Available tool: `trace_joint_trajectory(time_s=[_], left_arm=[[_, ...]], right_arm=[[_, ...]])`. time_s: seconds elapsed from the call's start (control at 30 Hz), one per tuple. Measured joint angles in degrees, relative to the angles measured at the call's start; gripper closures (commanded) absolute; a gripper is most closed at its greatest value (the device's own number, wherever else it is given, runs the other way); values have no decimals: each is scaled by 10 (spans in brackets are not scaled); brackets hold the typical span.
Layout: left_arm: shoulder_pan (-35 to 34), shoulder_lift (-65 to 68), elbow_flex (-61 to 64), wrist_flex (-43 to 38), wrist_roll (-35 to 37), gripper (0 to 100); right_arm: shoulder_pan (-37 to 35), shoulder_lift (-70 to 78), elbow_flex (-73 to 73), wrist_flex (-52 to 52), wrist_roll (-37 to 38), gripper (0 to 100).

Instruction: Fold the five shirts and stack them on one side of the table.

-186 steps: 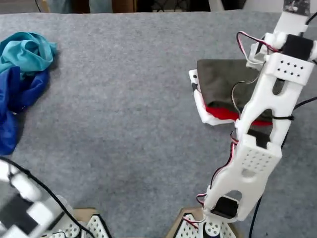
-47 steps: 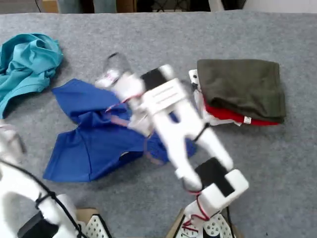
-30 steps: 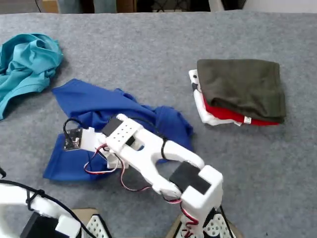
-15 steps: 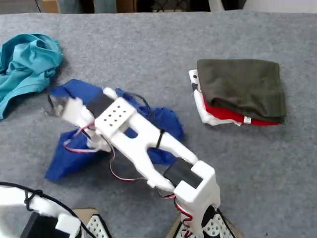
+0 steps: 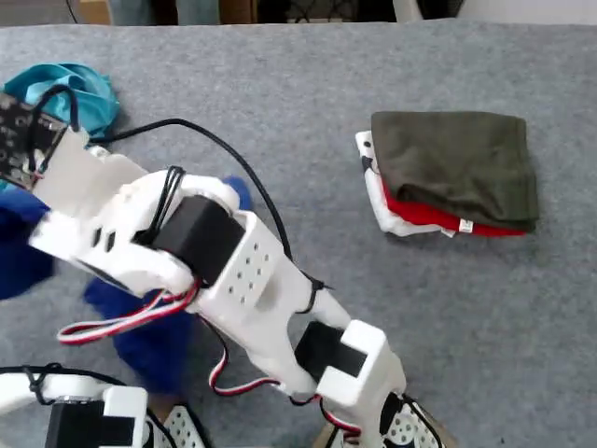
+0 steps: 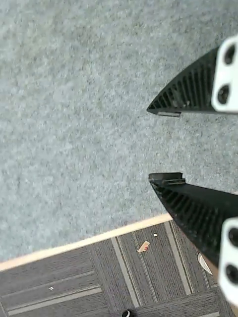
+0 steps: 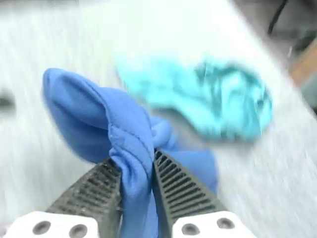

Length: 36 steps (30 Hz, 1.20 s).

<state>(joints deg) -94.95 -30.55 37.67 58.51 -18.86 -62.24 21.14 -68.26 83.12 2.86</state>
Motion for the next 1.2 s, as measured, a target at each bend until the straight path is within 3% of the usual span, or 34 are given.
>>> trace_joint_trajectory(time_s=[0.1, 0.23, 0.53, 0.8, 1.0, 1.2], left_arm=[[0, 0, 0, -2, 0, 792], [0, 0, 0, -2, 0, 792], [14, 0, 2, -2, 0, 792], [76, 0, 48, -2, 0, 792], [149, 0, 52, 30, 1, 789], [310, 0, 12, 164, -11, 790]], right_arm=[[11, 0, -5, -70, -63, 985], [68, 18, 8, -84, -119, 985], [258, 114, 123, 63, -128, 985], [389, 244, 173, 165, 0, 984], [455, 274, 219, 174, 61, 982], [458, 269, 321, 175, 102, 809]])
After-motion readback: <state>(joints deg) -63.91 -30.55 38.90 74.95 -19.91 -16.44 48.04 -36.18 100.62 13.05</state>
